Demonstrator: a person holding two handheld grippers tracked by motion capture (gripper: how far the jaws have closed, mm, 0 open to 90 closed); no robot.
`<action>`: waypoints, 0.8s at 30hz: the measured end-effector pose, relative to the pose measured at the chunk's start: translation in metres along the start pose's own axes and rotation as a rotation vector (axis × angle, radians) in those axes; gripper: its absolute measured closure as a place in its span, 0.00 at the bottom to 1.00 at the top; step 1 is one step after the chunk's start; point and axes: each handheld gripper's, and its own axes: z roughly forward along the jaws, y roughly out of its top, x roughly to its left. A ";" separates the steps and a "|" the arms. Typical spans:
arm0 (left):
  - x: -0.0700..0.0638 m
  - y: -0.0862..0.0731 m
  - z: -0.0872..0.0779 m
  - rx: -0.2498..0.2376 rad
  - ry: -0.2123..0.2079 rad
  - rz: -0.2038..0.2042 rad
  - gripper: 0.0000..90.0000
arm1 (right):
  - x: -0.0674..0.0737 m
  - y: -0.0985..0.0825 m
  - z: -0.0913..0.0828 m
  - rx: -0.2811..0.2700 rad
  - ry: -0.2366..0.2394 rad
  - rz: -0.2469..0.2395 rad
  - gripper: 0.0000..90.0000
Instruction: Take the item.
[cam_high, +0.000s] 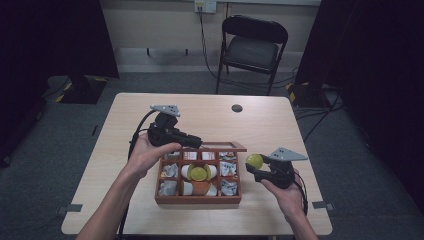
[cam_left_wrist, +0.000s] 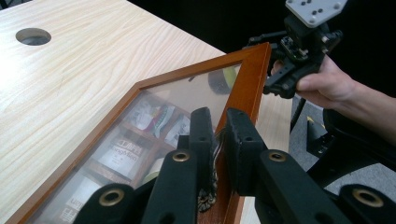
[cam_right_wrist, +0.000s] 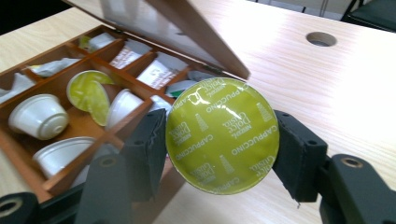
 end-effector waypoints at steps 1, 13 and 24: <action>0.000 0.000 0.000 0.001 0.000 0.001 0.91 | 0.000 0.000 0.000 0.000 0.000 0.000 0.45; 0.000 0.000 0.000 0.004 -0.005 -0.001 0.91 | -0.033 -0.011 0.010 0.051 -0.072 0.037 0.45; 0.000 0.000 0.000 0.005 -0.006 -0.002 0.91 | -0.043 -0.028 0.032 0.154 -0.072 0.061 0.45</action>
